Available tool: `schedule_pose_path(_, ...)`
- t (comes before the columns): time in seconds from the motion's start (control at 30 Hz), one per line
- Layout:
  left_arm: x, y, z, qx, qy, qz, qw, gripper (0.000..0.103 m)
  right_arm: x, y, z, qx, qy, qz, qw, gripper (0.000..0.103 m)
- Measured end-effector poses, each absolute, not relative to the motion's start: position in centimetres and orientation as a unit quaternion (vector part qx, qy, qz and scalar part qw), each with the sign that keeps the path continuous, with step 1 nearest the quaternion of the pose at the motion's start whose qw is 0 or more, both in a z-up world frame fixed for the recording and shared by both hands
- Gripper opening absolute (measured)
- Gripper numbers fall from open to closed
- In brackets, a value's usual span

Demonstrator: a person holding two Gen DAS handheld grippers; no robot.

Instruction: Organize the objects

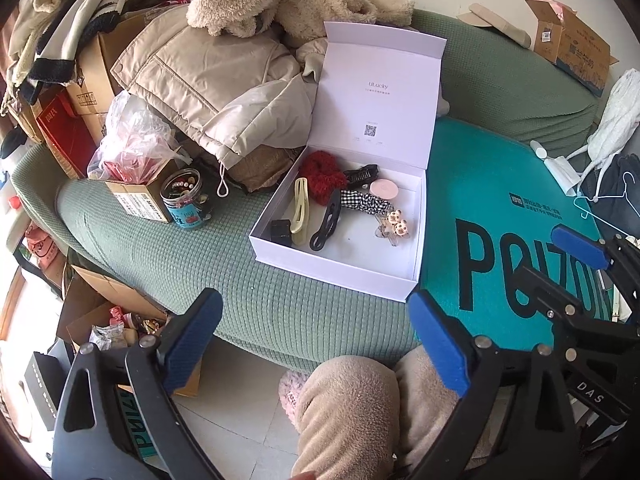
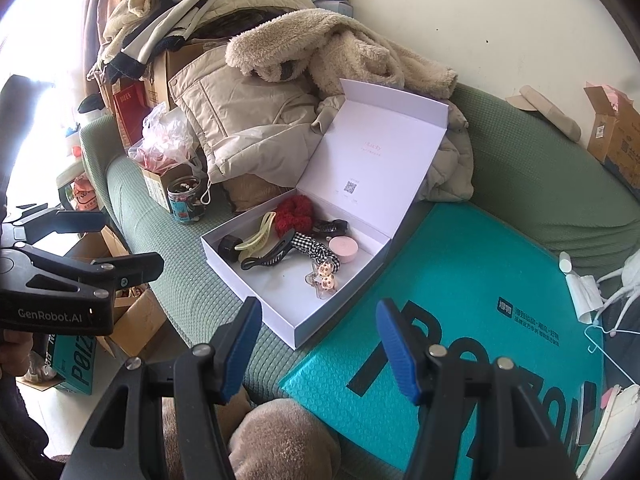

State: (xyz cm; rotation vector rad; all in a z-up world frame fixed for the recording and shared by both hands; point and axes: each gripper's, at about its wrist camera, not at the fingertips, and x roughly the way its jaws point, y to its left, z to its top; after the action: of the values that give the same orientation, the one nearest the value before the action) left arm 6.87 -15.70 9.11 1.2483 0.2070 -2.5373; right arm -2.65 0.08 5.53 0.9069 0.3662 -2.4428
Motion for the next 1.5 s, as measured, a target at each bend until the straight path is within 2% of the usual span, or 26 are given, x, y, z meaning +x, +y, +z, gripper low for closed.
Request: schedule_pose_path(1.5, 8.0, -14.9, 8.9, 0.444, 0.073, -0.882, 0.140, 0.094, -1.9, 0.3, 5.6, 0.333, 0.146, -0.895, 0.259, 0.060)
